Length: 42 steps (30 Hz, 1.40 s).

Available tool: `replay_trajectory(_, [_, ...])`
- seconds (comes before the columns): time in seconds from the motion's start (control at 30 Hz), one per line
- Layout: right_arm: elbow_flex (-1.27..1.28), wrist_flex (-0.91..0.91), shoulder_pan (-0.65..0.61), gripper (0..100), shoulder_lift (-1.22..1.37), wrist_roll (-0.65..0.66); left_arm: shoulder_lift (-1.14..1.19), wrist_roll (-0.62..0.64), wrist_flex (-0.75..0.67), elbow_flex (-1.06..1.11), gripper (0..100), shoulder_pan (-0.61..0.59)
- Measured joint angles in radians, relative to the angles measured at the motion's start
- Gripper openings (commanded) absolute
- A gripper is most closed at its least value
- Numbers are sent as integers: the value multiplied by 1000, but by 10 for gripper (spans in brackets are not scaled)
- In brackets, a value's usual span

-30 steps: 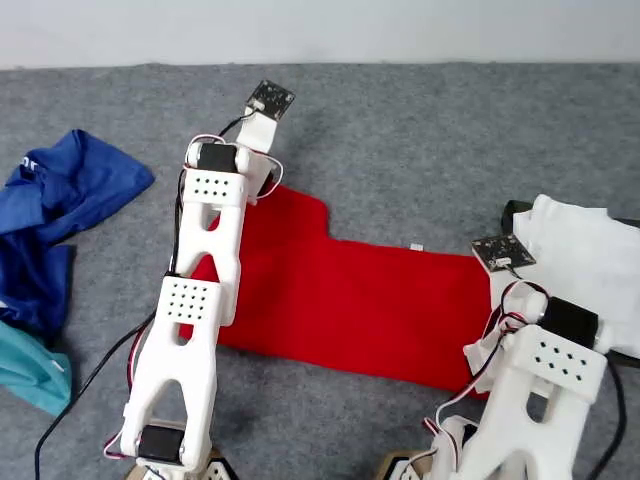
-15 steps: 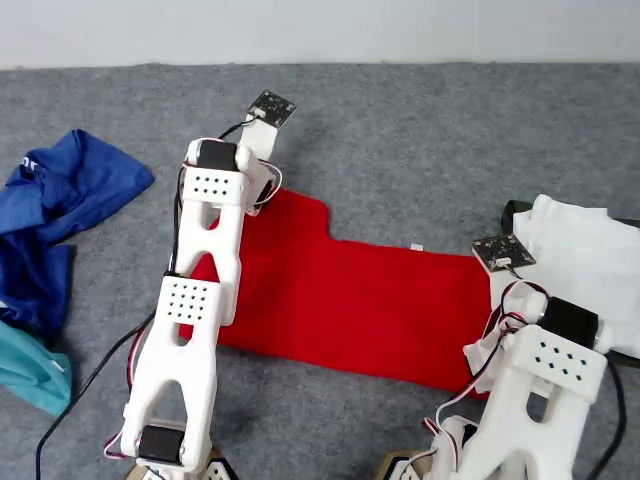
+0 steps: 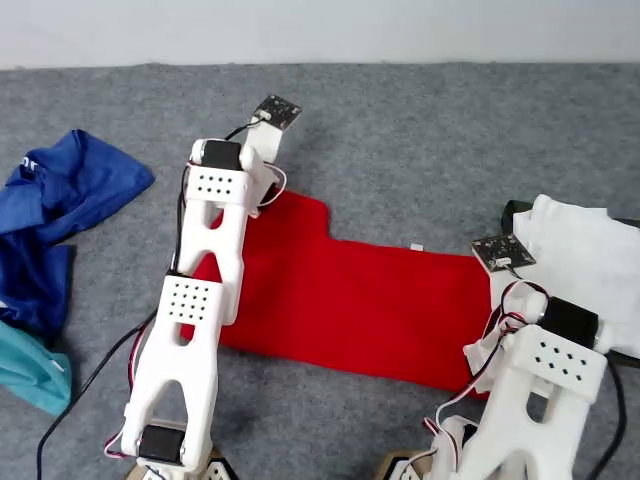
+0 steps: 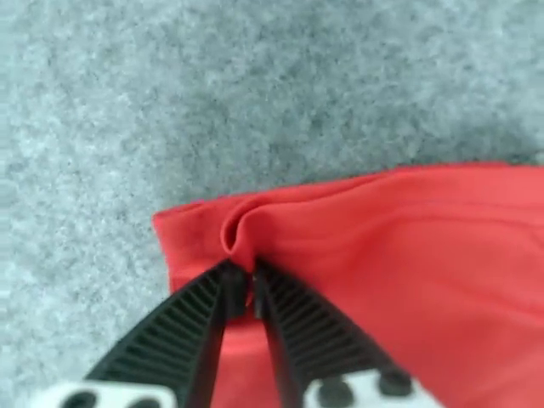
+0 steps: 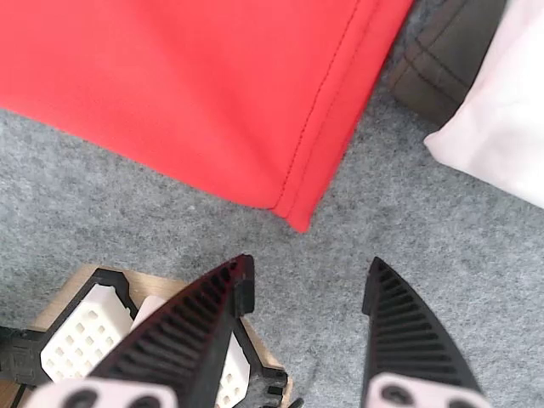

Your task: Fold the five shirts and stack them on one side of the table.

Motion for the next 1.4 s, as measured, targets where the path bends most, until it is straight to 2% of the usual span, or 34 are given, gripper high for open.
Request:
replay_trajectory(0.17, [0, 0, 0, 216, 0, 0, -6, 0, 0, -14, 12, 0])
replay_trajectory(0.33, [0, 0, 0, 216, 0, 0, -117, 2, 2, 63, 12, 6])
replay_trajectory(0.87, [0, 0, 0, 216, 0, 0, -605, 6, 2, 824, 12, 49])
replay_trajectory(1.4, [0, 0, 0, 216, 0, 0, -913, -57, -5, 1274, 12, 49])
